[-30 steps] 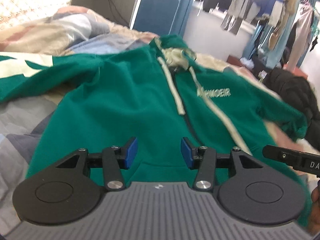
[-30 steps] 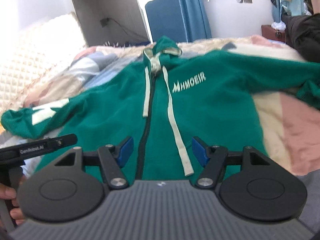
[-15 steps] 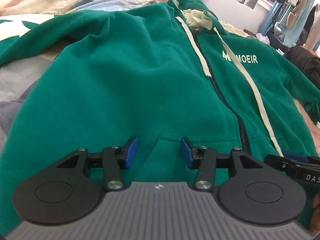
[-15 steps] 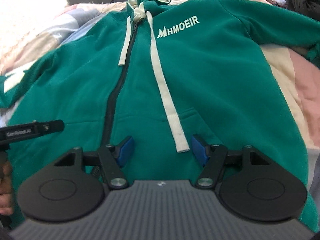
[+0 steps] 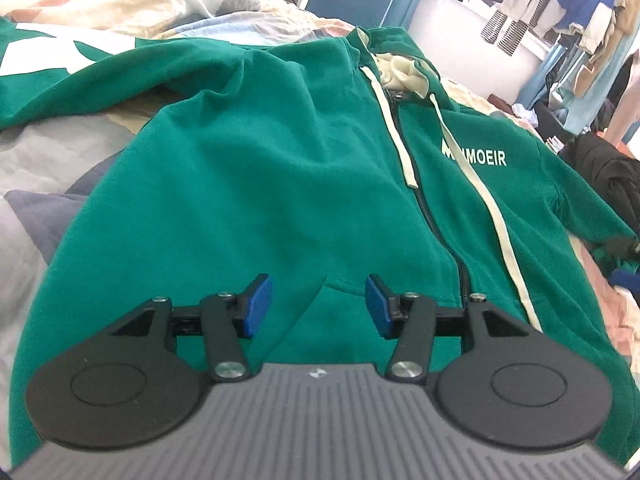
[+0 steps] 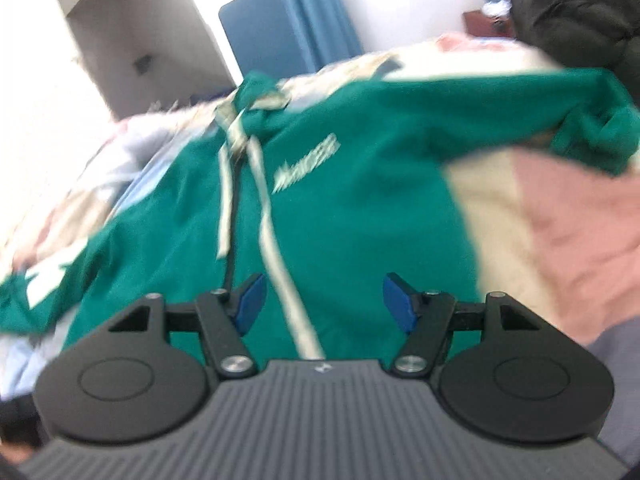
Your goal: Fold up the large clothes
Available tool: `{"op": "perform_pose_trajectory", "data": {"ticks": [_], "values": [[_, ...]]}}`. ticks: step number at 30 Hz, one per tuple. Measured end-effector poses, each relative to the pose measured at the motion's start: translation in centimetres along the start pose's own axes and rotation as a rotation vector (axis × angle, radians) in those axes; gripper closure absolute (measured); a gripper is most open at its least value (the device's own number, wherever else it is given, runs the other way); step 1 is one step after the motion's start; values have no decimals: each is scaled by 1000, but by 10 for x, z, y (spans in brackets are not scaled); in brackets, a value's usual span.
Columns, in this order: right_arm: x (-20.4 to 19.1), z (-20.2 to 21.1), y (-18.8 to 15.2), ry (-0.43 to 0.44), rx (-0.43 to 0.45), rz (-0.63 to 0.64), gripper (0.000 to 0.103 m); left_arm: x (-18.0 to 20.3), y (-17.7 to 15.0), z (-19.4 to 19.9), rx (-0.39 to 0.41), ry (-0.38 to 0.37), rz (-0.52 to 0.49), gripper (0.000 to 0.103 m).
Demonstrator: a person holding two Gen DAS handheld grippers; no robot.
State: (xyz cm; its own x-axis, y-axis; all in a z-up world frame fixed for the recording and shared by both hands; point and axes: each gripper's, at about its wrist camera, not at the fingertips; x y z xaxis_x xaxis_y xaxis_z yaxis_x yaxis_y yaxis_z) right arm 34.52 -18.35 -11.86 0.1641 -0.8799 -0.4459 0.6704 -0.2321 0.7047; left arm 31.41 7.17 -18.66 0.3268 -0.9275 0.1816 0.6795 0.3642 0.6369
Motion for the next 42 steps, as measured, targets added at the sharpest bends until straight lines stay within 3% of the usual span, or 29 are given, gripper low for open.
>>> {"op": "perform_pose_trajectory", "data": {"ticks": [9,10,12,14,17,20,23,26,29,32,35,38,40,42], "values": [[51,-7,59,-46,56,-73,34,5,-3,-2,11,6,-7,45],[57,-11,62,-46,54,-83,31,6,-3,-3,13,7,-9,45],[69,-18,66,-55,55,-104,16,6,-3,-4,12,13,-10,45],[82,-23,70,-62,72,-126,10,3,-2,-6,9,18,1,45],[109,-26,74,-34,116,-226,10,1,-1,-8,12,17,20,44],[141,-27,75,40,181,-378,10,3,-1,-13,4,17,12,43],[170,-32,73,61,244,-497,10,7,-3,-18,10,16,2,43],[197,-41,74,56,315,-587,10,11,-4,-20,24,21,-13,42],[223,-48,69,-7,354,-659,10,14,-5,-23,36,30,-21,41],[251,-44,62,-90,425,-649,10,15,-5,-26,48,39,-26,40],[271,-29,59,-77,536,-623,10,17,-6,-28,60,45,-27,39],[282,-4,63,-147,644,-565,8,17,-5,-31,71,49,-22,38],[298,13,66,-138,703,-598,19,17,-4,-32,76,51,-18,38],[308,28,74,-153,708,-622,64,17,-3,-32,79,51,-11,38]]}}
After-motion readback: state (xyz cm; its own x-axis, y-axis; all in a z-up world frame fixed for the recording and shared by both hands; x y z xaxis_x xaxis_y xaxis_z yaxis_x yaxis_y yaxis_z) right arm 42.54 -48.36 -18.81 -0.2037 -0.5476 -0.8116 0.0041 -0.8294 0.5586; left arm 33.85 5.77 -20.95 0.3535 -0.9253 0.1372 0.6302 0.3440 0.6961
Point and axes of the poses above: each gripper's, at about its wrist camera, not at the fingertips, and z roughly against the way its jaws point, x to its right, y to its top, and after that the axes turned 10 degrees about y, right-handed
